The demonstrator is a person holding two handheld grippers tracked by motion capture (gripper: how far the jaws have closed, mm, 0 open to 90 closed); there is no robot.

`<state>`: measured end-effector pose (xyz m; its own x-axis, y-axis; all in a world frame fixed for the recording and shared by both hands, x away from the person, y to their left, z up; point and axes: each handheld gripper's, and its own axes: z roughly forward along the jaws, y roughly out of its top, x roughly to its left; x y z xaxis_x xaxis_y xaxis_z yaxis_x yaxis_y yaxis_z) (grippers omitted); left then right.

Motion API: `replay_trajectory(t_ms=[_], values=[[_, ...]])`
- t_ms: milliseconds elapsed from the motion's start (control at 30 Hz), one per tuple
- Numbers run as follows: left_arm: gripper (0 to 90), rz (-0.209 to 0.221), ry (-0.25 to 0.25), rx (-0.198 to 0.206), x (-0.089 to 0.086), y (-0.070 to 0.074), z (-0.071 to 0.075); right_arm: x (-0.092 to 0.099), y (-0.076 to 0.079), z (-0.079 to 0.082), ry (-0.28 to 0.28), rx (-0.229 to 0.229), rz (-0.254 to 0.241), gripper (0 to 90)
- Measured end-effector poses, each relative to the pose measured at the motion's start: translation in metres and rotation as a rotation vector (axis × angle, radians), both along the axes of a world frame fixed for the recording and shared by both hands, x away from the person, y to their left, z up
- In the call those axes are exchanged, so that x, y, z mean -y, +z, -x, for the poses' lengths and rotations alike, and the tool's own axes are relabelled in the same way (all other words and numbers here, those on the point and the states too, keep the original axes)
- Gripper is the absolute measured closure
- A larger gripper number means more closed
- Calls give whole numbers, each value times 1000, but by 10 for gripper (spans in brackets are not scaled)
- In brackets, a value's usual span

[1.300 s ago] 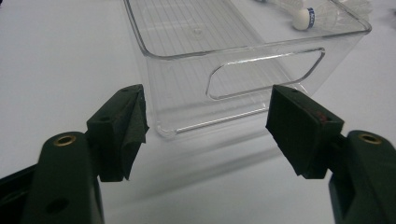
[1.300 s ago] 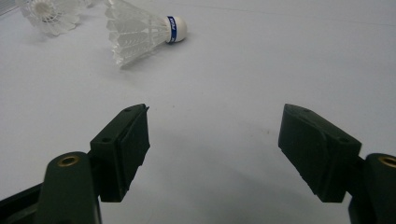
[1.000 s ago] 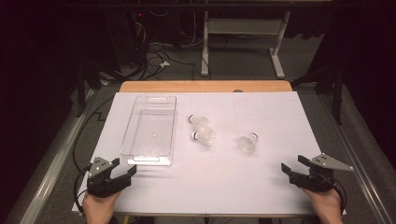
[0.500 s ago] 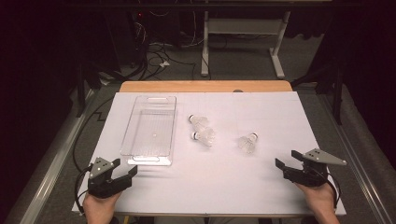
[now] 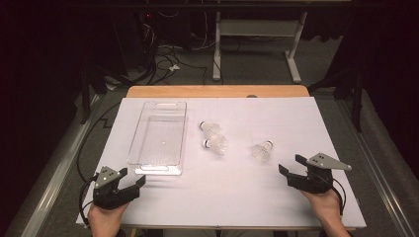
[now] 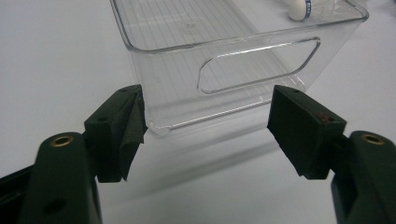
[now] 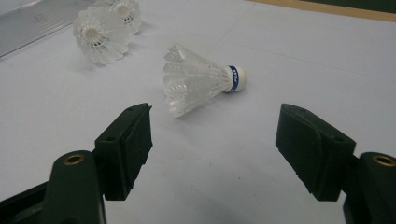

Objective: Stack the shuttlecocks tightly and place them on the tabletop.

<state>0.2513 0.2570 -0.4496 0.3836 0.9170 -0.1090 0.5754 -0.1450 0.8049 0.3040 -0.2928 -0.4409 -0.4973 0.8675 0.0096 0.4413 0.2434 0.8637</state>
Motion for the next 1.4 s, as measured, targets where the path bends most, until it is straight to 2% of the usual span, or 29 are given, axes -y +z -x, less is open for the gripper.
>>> replay_trajectory(t_ms=[467, 633, 900, 1033, 1167, 1400], values=[[287, 1, -3, -2, 0, 0, 0, -21, 1, -9, 20, -8, 26, 285], [286, 5, -3, -6, 0, -1, -1, -28, 3, -15, 19, -39, 50, 326], [286, 6, -4, -9, 0, -1, -2, -39, 6, -24, 10, -61, 83, 388], [287, 12, -6, -7, 0, -1, -1, -44, 8, -29, 8, -102, 104, 419], [288, 14, -10, -8, 0, -1, -1, -49, 10, -33, 7, -133, 131, 426], [288, 19, -9, -8, -1, -1, -1, -54, 8, -43, -3, -146, 147, 432]])
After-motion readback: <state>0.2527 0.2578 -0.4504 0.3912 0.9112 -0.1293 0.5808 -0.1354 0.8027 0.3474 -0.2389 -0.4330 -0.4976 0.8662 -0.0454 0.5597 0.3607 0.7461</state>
